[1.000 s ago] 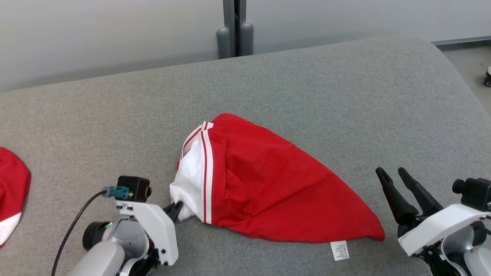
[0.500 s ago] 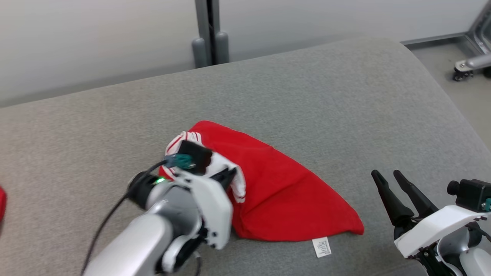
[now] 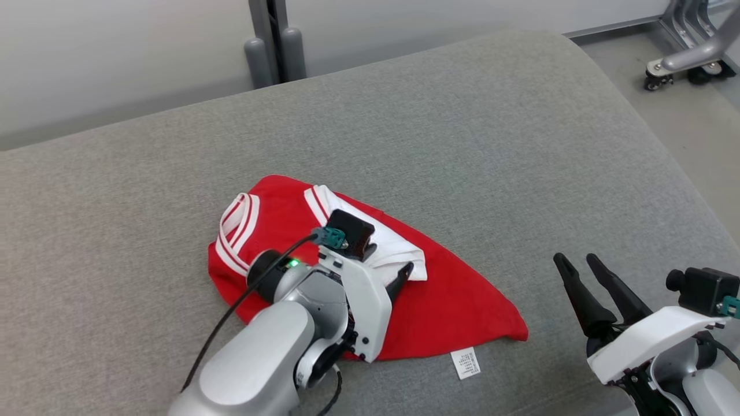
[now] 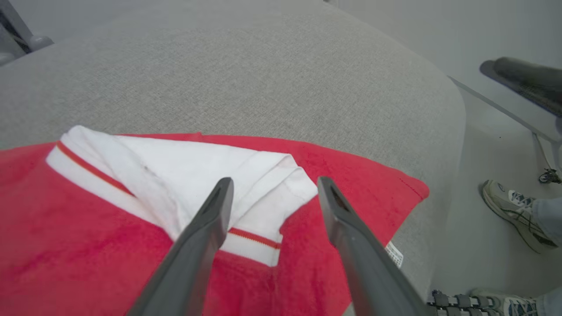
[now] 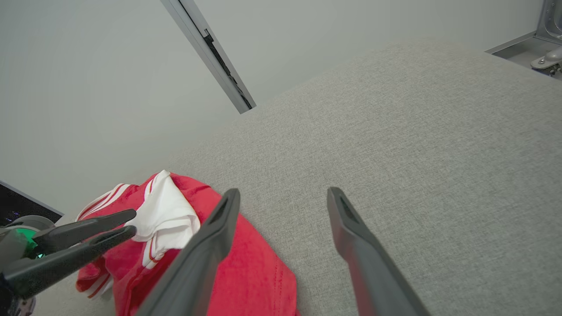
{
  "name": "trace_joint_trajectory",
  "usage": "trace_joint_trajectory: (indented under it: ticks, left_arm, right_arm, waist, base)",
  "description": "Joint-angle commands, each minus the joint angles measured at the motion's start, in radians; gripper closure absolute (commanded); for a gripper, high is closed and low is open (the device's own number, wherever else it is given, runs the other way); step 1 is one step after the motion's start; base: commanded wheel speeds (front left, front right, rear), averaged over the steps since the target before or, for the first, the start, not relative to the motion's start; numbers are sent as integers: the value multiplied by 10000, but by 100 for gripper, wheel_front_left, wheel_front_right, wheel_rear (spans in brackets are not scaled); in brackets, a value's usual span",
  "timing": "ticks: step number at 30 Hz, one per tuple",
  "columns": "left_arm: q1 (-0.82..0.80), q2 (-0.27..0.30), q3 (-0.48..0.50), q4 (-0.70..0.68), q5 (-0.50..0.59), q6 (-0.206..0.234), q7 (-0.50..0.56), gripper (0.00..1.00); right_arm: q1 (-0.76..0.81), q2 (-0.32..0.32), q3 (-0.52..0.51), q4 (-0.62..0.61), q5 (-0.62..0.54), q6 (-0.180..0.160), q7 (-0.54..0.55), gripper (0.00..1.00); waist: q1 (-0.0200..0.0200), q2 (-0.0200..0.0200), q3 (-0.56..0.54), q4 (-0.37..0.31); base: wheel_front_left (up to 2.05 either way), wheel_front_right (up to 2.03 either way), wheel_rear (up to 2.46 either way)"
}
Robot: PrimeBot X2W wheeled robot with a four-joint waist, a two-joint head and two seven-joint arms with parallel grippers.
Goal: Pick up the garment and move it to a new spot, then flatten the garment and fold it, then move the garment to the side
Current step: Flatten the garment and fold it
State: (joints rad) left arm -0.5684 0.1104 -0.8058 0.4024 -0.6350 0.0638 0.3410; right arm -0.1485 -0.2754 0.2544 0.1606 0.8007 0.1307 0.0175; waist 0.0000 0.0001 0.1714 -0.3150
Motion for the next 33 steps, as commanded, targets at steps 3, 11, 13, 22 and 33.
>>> trace_joint_trajectory:
  ticks: [3, 11, 13, 22, 33]
  left_arm:
    - [-151, 154, 160, -85, 13, 106, -271, 0]
    - [-26, 289, 388, 14, -223, 430, 12, 0]
    - [-88, 262, 345, 200, -269, 479, 206, 0]
    - [-581, -30, 264, 1205, -324, 493, 317, 0]
    - [-834, -276, 182, 1709, -583, 34, 18, 100]
  right_arm:
    - [130, -90, -51, 81, 39, 2, -99, 0]
    - [-6, -99, 63, -8, -13, 2, 35, 0]
    - [-23, -145, 81, -24, -23, 2, 42, 0]
    - [-103, -46, 190, 68, 12, 2, -53, 0]
    - [10, -118, 89, 317, 77, 2, -209, 0]
  waist:
    - [0, -1, -148, 285]
    - [0, -1, -160, 468]
    - [0, -1, -111, 439]
    - [0, -1, 19, 266]
    - [0, -1, -224, 722]
  base:
    - [0, 0, 0]
    - [0, 0, 0]
    - [0, 0, 0]
    - [0, 0, 0]
    - [0, 0, 0]
